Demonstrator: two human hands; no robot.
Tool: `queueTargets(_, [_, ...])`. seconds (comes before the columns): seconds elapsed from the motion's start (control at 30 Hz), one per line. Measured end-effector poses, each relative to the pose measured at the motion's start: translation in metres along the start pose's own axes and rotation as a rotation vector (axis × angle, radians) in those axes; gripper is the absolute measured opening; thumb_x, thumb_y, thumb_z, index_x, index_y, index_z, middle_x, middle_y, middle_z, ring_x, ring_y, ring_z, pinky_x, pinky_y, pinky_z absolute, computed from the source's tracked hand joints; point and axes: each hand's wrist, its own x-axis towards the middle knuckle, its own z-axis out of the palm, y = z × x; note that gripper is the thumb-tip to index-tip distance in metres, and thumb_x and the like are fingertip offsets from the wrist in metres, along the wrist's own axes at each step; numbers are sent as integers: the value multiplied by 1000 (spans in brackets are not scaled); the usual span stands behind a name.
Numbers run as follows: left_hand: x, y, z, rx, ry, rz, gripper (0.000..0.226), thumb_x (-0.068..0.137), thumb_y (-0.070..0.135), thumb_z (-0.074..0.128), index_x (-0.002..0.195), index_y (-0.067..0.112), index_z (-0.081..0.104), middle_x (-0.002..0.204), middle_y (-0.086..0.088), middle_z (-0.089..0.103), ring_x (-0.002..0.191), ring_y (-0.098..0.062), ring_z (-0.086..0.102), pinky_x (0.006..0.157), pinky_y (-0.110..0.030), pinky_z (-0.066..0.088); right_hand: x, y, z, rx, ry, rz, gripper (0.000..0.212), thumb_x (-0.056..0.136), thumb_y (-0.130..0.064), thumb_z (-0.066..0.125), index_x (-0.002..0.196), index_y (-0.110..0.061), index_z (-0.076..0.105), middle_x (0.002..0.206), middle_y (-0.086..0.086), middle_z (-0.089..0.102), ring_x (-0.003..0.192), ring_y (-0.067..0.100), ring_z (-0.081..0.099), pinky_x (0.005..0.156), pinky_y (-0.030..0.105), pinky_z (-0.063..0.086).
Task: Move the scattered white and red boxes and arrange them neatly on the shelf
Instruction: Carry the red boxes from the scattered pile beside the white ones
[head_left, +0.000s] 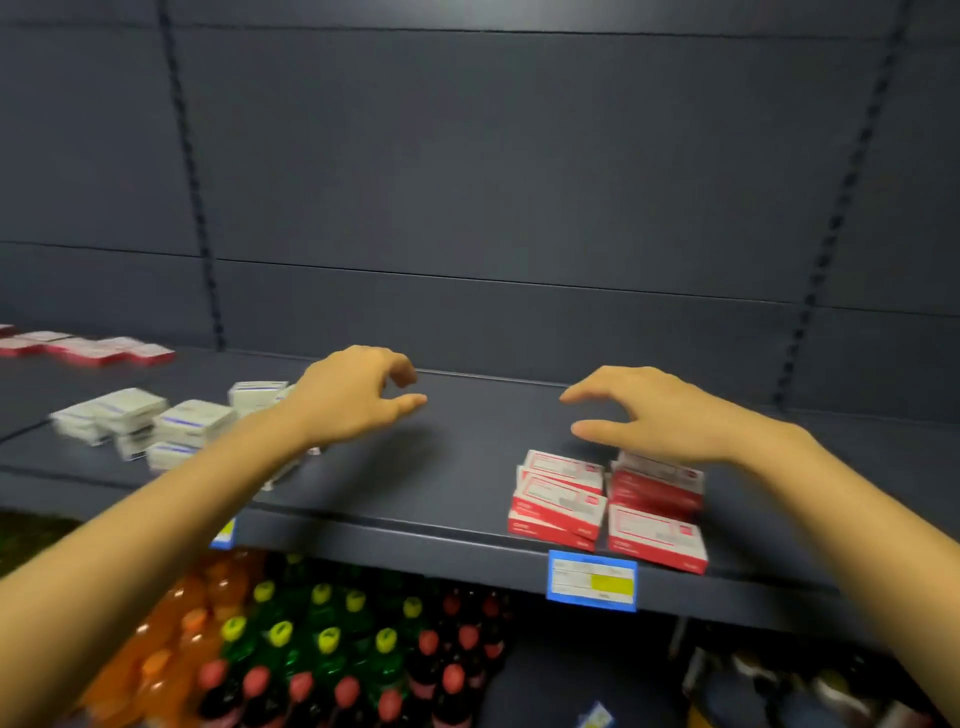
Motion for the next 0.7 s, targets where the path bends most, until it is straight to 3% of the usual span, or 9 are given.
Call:
queueTargets(0.13, [-32, -20, -16, 75, 57, -103, 34, 86, 44, 54, 111, 21, 59, 115, 3, 63, 96, -16, 56, 76, -28, 40, 37, -39, 8, 44, 55, -161, 42, 92, -40, 49, 132, -31, 44, 139, -10, 45, 127, 14, 43, 104, 42, 40])
queueTargets(0.33, [-92, -64, -46, 189, 91, -283, 37, 87, 44, 53, 114, 18, 57, 118, 1, 62, 106, -20, 54, 77, -28, 37, 88, -115, 24, 29, 63, -363, 40, 92, -39, 48, 131, -31, 44, 136, -9, 47, 123, 17, 46, 99, 40, 42])
queueTargets(0.53, [-160, -126, -80, 266, 70, -442, 37, 86, 44, 53, 114, 20, 57, 117, 0, 62, 106, -17, 55, 83, -31, 44, 128, -208, 43, 74, 77, -507, 37, 90, -38, 50, 126, -29, 50, 132, -5, 52, 119, 20, 49, 96, 39, 44])
queueTargets(0.7, [-201, -189, -110, 295, 59, -522, 36, 86, 45, 53, 110, 18, 58, 113, -1, 63, 100, -17, 57, 78, -29, 46, 162, -284, 53, 110, 94, -572, 37, 90, -38, 51, 125, -27, 52, 131, -3, 54, 115, 19, 52, 93, 37, 46])
